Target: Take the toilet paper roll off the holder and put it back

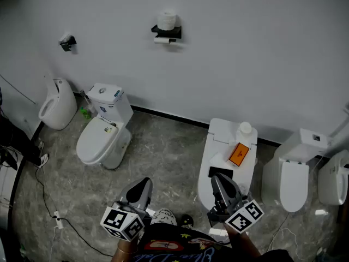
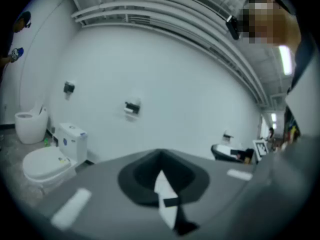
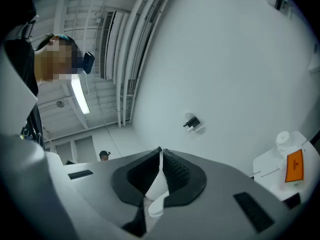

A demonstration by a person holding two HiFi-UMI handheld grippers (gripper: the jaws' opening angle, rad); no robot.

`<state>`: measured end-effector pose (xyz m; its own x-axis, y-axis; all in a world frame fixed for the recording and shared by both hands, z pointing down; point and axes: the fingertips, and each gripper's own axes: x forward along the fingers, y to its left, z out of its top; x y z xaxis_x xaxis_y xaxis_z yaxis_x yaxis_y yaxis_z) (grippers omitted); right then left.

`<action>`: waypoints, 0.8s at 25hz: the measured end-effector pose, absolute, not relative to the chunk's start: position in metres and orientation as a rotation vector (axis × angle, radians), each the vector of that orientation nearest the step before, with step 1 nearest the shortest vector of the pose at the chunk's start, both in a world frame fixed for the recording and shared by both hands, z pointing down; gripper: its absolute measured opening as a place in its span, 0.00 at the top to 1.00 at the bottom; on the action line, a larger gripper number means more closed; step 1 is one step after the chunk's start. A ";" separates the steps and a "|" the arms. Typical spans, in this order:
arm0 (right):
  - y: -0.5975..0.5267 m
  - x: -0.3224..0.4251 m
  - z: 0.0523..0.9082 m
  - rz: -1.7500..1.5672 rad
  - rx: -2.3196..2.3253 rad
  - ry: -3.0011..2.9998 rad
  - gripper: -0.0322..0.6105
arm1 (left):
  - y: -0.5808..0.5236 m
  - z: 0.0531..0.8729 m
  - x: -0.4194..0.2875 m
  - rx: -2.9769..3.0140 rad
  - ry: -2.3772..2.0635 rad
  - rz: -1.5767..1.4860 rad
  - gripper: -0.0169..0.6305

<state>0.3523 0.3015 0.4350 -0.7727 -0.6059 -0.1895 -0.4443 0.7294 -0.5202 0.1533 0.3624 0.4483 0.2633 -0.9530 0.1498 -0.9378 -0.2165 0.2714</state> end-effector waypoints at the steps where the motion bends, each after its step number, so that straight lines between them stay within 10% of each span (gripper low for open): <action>1: 0.298 0.349 0.436 -0.659 -0.807 2.588 0.92 | 0.360 0.451 0.149 2.215 -1.748 -0.077 0.98; 20: 0.150 0.107 0.412 -0.594 -0.701 2.586 0.92 | 0.219 0.443 -0.074 2.276 -1.814 -0.100 0.98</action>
